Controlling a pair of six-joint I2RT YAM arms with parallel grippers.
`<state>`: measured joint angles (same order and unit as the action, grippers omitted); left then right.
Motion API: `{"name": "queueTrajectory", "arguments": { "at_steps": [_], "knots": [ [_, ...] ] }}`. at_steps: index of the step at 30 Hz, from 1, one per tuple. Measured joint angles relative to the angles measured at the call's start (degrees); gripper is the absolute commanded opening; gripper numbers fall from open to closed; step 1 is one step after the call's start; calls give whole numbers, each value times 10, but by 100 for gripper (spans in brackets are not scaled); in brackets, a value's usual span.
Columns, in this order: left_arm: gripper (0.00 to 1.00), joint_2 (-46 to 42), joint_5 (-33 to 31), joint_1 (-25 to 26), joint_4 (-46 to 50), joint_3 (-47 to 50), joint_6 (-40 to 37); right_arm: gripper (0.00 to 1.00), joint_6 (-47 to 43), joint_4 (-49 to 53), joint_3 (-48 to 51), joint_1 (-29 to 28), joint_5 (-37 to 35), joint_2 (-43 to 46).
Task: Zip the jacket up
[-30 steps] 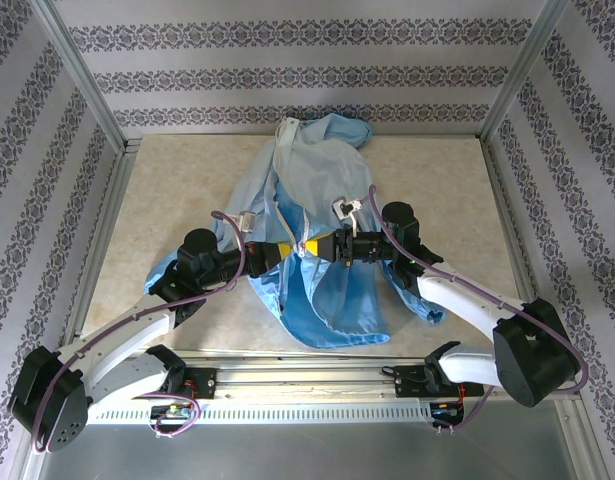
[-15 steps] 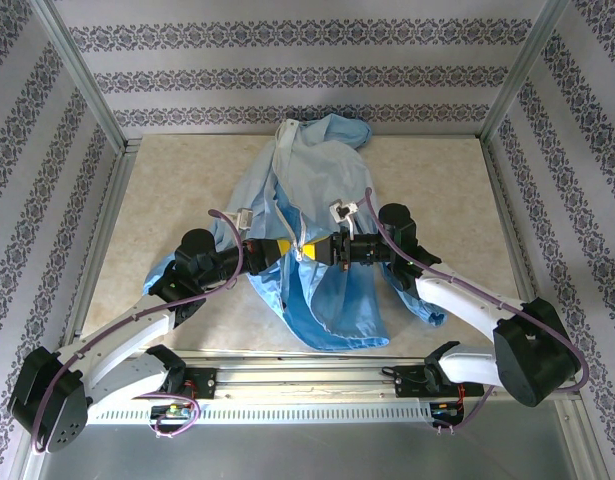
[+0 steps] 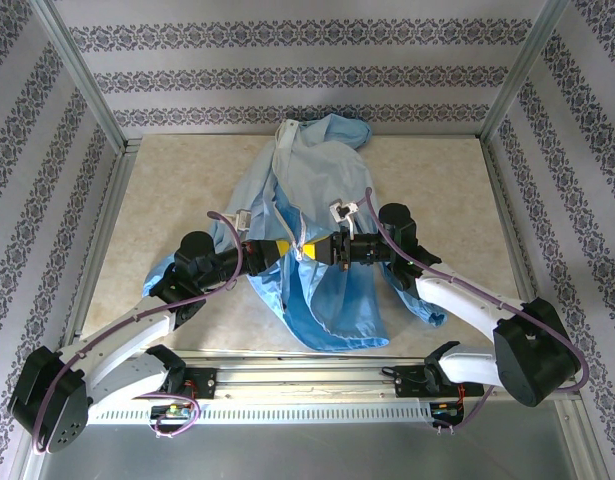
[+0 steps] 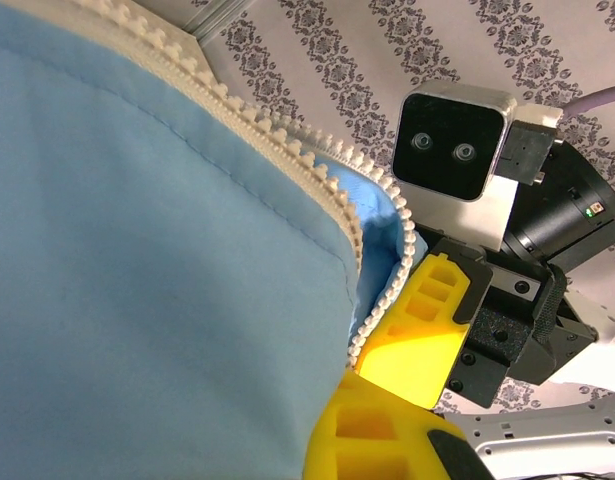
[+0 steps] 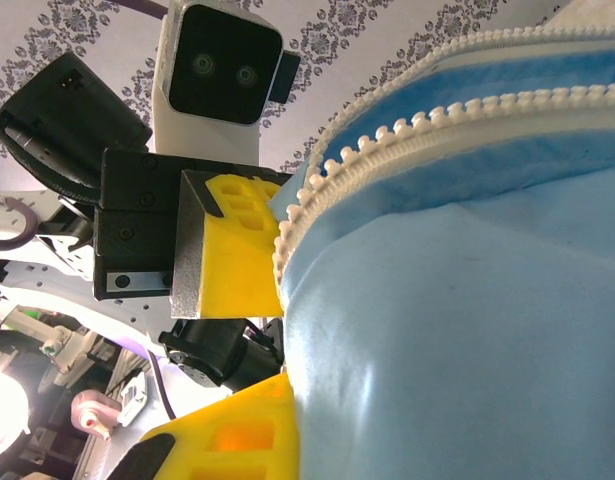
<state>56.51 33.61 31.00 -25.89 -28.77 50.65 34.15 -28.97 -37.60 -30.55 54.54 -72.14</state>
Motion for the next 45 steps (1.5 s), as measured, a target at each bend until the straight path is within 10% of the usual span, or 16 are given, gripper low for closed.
{"name": "queueTrajectory", "arguments": {
  "at_steps": [45],
  "knots": [
    [0, 7, 54, 0, 11, 12, 5, 0, 2, 6, -9, 0, 5, -10]
  ]
}}
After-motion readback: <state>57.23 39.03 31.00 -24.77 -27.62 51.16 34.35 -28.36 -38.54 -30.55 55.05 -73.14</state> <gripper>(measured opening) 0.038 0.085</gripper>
